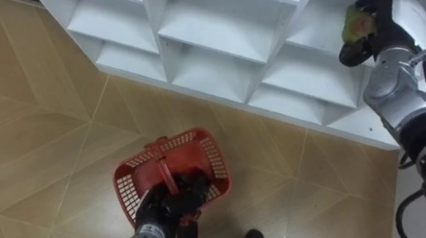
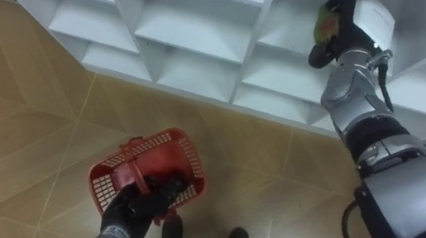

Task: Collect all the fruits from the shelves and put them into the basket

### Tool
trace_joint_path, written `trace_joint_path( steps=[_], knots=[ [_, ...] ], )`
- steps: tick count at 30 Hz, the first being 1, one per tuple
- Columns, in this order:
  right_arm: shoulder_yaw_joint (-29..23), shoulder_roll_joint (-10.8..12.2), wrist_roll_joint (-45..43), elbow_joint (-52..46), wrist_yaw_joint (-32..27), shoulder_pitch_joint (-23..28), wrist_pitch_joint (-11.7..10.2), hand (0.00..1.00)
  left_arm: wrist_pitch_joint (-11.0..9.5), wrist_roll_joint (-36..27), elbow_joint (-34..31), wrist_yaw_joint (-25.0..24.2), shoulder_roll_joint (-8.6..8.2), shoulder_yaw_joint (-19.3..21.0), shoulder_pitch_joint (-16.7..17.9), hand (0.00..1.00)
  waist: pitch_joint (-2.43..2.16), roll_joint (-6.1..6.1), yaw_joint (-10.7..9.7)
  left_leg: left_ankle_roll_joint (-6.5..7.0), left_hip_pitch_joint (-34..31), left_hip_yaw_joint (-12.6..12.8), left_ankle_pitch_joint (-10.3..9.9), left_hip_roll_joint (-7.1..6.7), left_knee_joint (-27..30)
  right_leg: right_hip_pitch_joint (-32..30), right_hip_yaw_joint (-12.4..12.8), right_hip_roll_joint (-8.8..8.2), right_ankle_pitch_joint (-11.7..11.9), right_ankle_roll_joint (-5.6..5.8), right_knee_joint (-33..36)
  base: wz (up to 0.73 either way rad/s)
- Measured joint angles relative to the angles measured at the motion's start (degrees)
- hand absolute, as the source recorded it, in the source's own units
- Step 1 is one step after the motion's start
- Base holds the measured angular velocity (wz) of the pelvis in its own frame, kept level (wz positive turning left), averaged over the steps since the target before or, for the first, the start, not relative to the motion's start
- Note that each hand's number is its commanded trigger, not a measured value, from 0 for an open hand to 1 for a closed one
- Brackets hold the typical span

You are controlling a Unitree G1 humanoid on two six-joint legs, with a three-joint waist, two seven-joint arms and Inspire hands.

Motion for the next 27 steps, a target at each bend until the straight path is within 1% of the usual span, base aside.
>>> trace_joint_path(
  steps=[6, 27],
  knots=[
    [0.0, 0.0, 0.1, 0.4, -0.5, 0.0, -0.4, 1.0, -0.1, -0.1, -0.3, -0.1, 0.0, -0.3, 0.1, 1.0, 0.0, 0.0, 0.1, 0.0, 0.0, 0.0, 0.0, 0.0, 0.0, 0.0, 0.1, 0.01, 0.0, 0.0, 0.0, 0.0],
    [0.0, 0.0, 0.0, 0.7, -1.3, -0.1, -0.6, 1.0, -0.1, -0.1, -0.3, -0.4, -0.02, -0.3, 0.1, 1.0, 0.0, -0.01, 0.4, 0.0, 0.0, 0.2, 0.0, 0.01, -0.1, -0.3, 0.3, 0.02, 0.0, 0.0, 0.1, 0.0]
  ],
)
